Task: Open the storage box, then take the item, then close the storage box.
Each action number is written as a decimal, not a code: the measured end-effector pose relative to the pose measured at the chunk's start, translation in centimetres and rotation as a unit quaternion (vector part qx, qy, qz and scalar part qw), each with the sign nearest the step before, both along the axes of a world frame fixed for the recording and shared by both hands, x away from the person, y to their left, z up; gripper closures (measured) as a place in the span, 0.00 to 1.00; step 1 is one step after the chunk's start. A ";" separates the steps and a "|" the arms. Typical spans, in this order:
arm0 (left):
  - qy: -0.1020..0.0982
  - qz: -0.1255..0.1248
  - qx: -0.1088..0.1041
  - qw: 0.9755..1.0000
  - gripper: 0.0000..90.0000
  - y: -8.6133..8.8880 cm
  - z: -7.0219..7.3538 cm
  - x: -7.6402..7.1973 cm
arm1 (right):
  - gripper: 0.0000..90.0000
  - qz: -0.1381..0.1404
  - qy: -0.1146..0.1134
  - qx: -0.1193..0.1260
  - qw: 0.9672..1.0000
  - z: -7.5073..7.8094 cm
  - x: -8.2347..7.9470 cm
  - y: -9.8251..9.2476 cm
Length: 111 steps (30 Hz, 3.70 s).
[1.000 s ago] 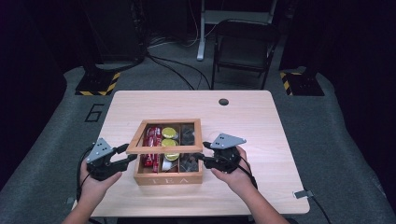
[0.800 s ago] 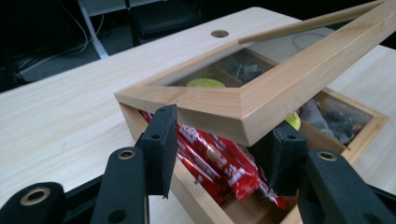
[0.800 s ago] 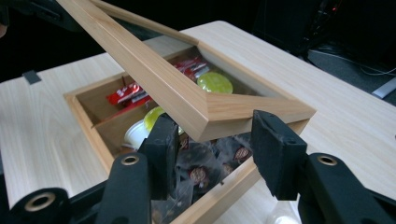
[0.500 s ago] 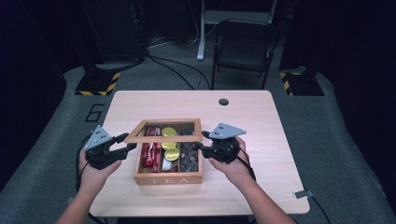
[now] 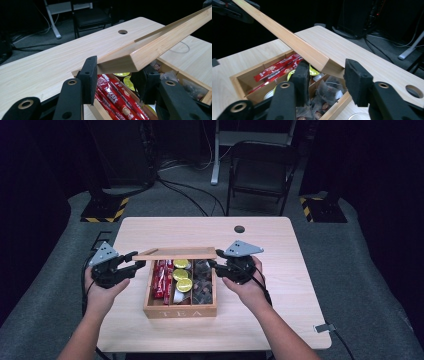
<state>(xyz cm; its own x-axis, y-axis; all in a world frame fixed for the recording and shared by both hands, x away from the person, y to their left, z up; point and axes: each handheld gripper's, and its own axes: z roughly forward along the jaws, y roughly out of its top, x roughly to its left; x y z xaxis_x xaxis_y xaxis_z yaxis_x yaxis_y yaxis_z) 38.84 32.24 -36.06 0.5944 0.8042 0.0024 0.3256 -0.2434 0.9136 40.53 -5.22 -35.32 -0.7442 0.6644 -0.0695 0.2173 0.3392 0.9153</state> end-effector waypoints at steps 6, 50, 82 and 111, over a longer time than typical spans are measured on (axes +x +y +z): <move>-0.001 0.005 -0.007 1.000 0.62 -0.1 0.2 0.6 | 0.63 -0.010 0.006 0.014 1.000 0.4 0.5 0.0; -0.018 0.022 -0.037 0.999 0.64 0.0 0.0 3.2 | 0.54 -0.071 0.004 0.058 0.996 -0.8 -0.8 0.2; -0.016 0.021 -0.037 0.999 0.64 0.0 -0.1 3.6 | 0.57 -0.031 0.051 -0.001 0.998 -6.4 -1.7 2.2; -0.014 0.020 -0.034 0.999 0.64 0.0 -0.3 3.5 | 0.64 0.009 0.101 -0.034 0.994 -10.0 -0.1 4.7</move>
